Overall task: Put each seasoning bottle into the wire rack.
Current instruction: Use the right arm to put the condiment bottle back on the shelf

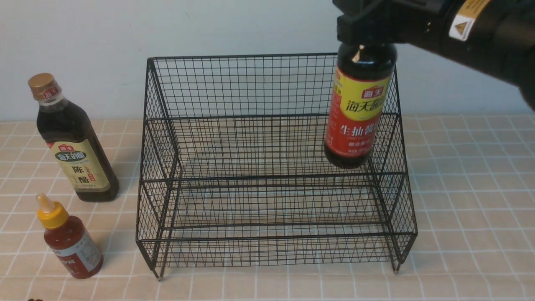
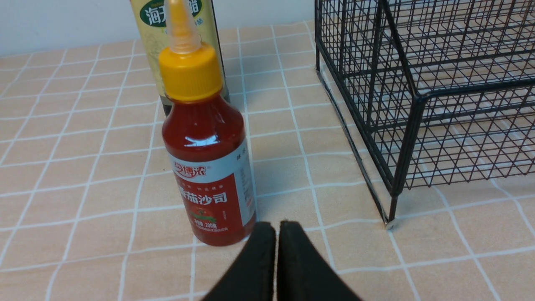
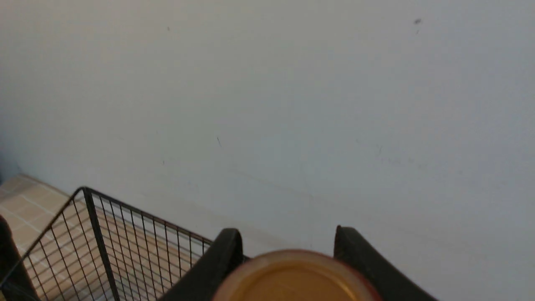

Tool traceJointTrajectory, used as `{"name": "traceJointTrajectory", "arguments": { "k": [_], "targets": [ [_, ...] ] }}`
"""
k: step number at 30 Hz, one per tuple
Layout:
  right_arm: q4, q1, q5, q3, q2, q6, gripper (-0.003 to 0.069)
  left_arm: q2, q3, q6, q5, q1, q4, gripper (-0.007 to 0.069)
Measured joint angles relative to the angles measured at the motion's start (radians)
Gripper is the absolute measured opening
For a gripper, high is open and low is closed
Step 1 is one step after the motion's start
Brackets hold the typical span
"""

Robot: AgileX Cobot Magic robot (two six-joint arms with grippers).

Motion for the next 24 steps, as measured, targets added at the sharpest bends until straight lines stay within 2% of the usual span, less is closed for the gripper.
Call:
{"name": "traceJointTrajectory", "arguments": {
  "k": [6,12,24],
  "targets": [
    [0.009,0.0,0.088,-0.001,0.057,0.0,0.0269,0.0,0.0,0.0,0.0,0.0,0.0,-0.0007],
    [0.012,0.0,0.256,-0.001,0.107,0.056,0.0269,0.0,0.0,0.0,0.0,0.0,0.0,-0.0007],
    [0.056,0.0,0.306,-0.014,0.124,0.076,0.0281,0.0,0.0,0.0,0.0,0.0,0.0,-0.0007]
  ]
}}
